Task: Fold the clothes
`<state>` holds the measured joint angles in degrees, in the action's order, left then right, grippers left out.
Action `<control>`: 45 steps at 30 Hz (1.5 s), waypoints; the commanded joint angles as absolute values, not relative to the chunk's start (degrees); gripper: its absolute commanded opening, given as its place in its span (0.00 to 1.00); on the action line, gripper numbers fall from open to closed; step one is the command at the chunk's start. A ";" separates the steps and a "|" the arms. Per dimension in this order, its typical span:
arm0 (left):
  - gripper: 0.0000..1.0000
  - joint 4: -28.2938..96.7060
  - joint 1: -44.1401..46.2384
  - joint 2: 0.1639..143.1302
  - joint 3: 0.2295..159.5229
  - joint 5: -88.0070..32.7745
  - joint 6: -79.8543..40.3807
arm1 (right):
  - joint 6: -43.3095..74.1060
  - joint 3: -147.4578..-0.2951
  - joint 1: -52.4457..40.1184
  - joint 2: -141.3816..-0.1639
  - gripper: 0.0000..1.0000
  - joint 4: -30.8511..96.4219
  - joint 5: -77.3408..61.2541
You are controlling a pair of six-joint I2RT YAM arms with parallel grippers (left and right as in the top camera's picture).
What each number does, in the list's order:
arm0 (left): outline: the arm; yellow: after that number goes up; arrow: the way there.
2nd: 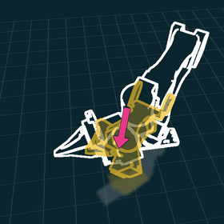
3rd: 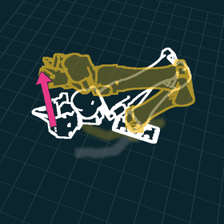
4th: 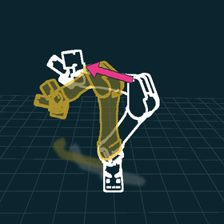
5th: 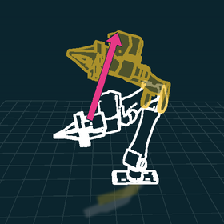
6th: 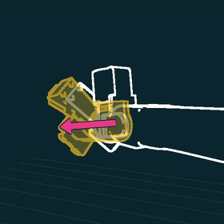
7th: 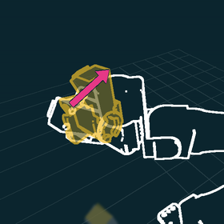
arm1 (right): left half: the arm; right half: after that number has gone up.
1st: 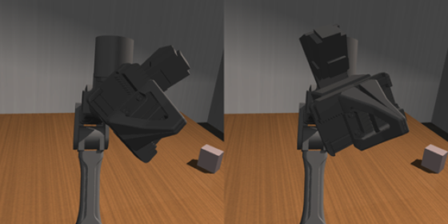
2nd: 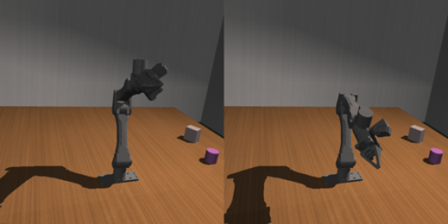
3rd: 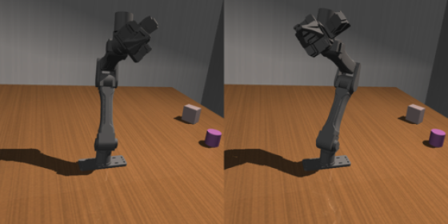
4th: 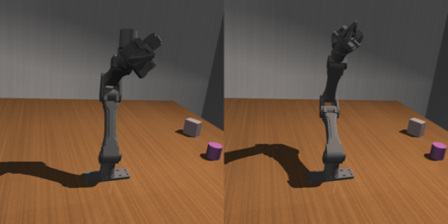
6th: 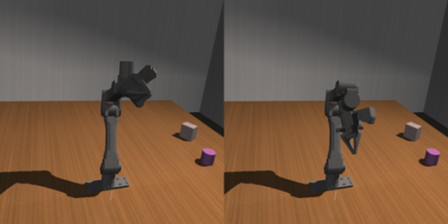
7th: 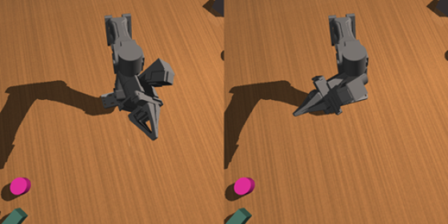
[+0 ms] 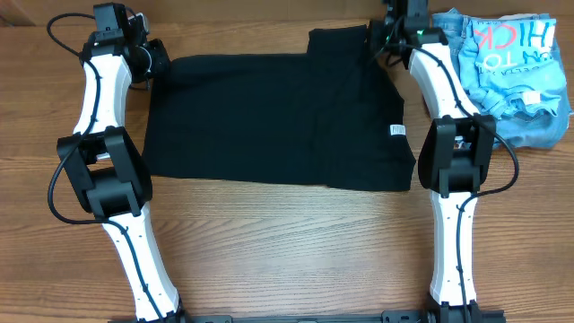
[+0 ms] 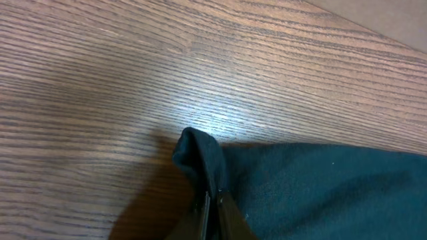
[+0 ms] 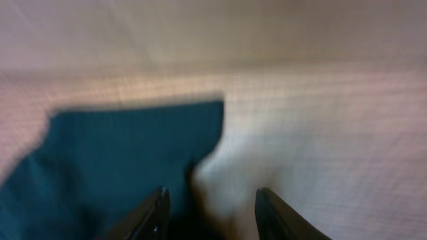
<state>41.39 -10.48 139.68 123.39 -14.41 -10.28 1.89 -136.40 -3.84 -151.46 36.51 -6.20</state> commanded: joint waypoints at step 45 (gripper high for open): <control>0.04 58.17 -10.09 131.31 129.60 -15.07 -8.23 | -3.27 -143.41 -5.30 -141.51 0.04 60.27 -7.86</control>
